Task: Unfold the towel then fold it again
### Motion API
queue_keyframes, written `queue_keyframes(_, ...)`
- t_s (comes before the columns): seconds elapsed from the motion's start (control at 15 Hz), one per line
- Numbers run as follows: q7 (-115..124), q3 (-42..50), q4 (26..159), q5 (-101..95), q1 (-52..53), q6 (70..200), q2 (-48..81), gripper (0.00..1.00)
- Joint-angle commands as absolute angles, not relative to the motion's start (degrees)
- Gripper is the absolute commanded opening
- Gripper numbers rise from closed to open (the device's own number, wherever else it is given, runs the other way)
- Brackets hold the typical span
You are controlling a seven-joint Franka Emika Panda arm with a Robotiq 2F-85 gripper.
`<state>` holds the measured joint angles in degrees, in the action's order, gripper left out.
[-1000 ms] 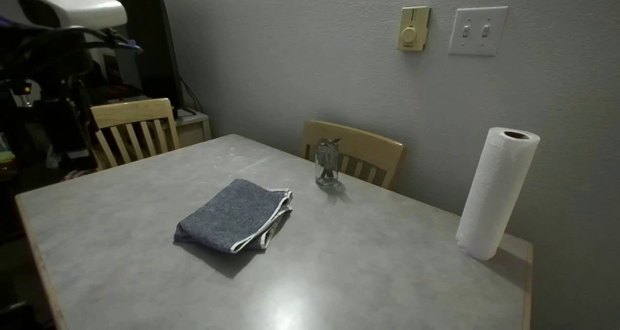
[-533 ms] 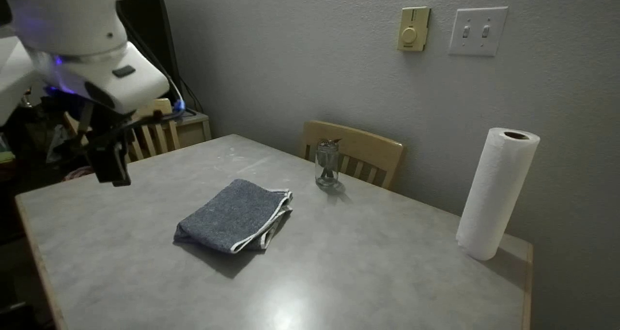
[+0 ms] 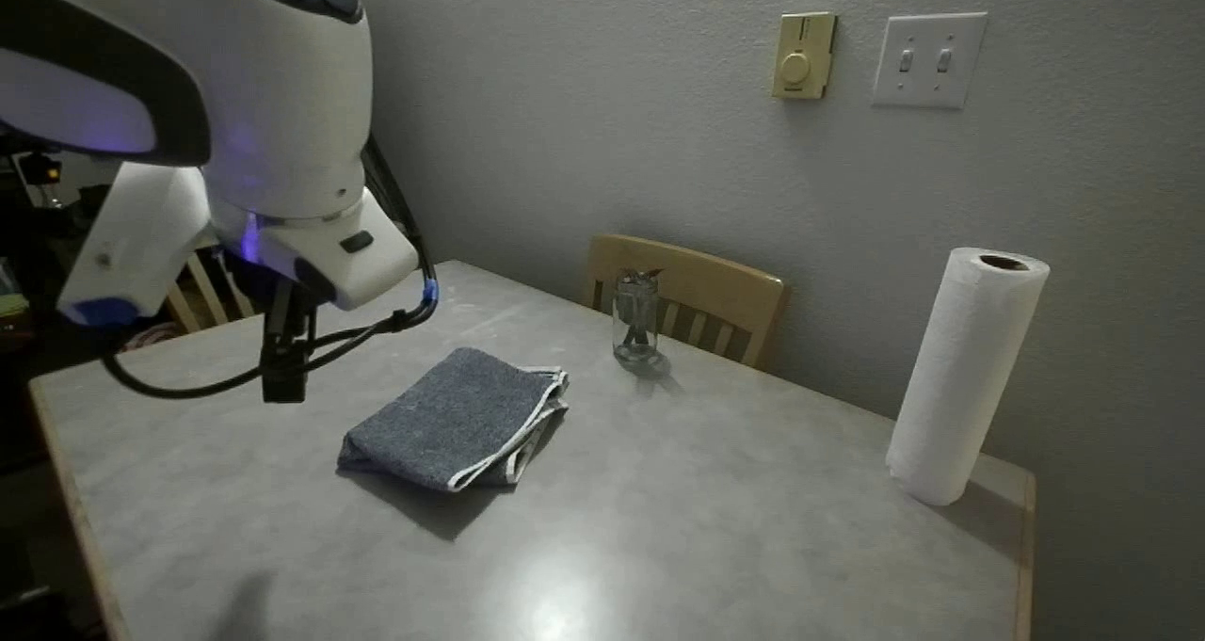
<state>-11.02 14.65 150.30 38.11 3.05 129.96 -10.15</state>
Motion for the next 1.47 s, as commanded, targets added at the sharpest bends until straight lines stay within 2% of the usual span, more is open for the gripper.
queue_keyframes(0.0,-11.3,11.8,149.7,38.5,0.4,129.5,-9.4,1.0)
queue_keyframes(0.73,-35.8,12.3,144.5,21.8,-3.8,118.0,-1.9,1.0)
queue_keyframes(0.8,-32.2,11.1,147.9,24.7,-3.4,122.2,-4.5,1.0)
queue_keyframes(1.4,-36.5,11.2,142.6,22.1,-5.0,121.8,2.4,1.0)
